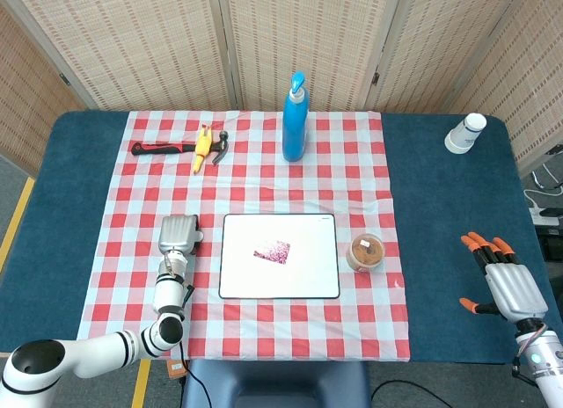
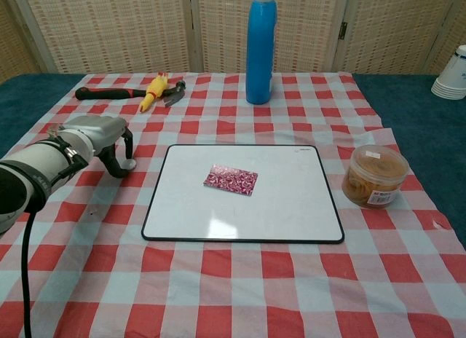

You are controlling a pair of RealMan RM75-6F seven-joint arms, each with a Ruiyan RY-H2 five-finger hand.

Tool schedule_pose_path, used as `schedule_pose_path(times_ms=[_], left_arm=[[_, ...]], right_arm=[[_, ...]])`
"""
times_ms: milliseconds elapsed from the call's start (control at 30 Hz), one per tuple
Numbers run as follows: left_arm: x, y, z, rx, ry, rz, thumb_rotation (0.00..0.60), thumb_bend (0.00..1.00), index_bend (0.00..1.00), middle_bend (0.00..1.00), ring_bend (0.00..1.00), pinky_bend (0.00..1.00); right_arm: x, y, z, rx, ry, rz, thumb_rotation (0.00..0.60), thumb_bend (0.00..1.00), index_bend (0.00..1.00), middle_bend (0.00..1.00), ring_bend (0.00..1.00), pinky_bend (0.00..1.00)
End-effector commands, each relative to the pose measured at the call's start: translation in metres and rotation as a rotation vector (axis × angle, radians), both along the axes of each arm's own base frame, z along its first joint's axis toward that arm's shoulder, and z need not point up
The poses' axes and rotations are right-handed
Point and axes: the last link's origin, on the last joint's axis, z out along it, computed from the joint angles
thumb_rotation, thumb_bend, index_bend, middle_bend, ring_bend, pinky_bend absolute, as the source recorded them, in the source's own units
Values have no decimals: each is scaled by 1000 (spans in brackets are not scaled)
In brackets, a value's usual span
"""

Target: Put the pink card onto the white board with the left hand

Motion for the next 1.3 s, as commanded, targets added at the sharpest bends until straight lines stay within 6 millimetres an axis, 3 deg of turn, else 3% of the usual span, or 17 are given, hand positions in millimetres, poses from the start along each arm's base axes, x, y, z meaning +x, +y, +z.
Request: schedule_pose_path(times_ms=[33,500,633,900,1033,1100,1133,1300], left_arm=[[0,0,0,0,-2,-2,600,321,479,1000,1000,1000],[20,1,15,32,-47,-37,600,336,530,1000,1000,1000],[37,-4,16,24,-67,-65,600,336,526,1000,1000,1000],[94,-24,-8,-37,-99,-157,600,336,525,1000,1000,1000],[104,-27,-12,-43,-100,-170,600,335,525,1000,1000,1000],[120,-32,-20,-56,-108,-191,600,336,523,1000,1000,1000],[142,-41,-32,-86,-119,-240,600,335,520,1000,1000,1000],[154,-43,-49,-77,-110,-231,600,335,516,1000,1000,1000]], right_arm=[[0,0,0,0,0,0,600,70,0,0,0,0],[0,-1,0,-2,-1,-3,600,71,0,0,0,0],[-1,-1,-1,5,0,-5,600,70,0,0,0,0],[0,0,-1,4,-1,-3,600,70,0,0,0,0],[0,0,0,3,-3,-2,600,70,0,0,0,0],[0,0,1,2,-7,-1,600,70,0,0,0,0],[0,0,3,-3,-14,-2,600,70,0,0,0,0],[0,2,9,-11,-32,5,600,70,0,0,0,0]])
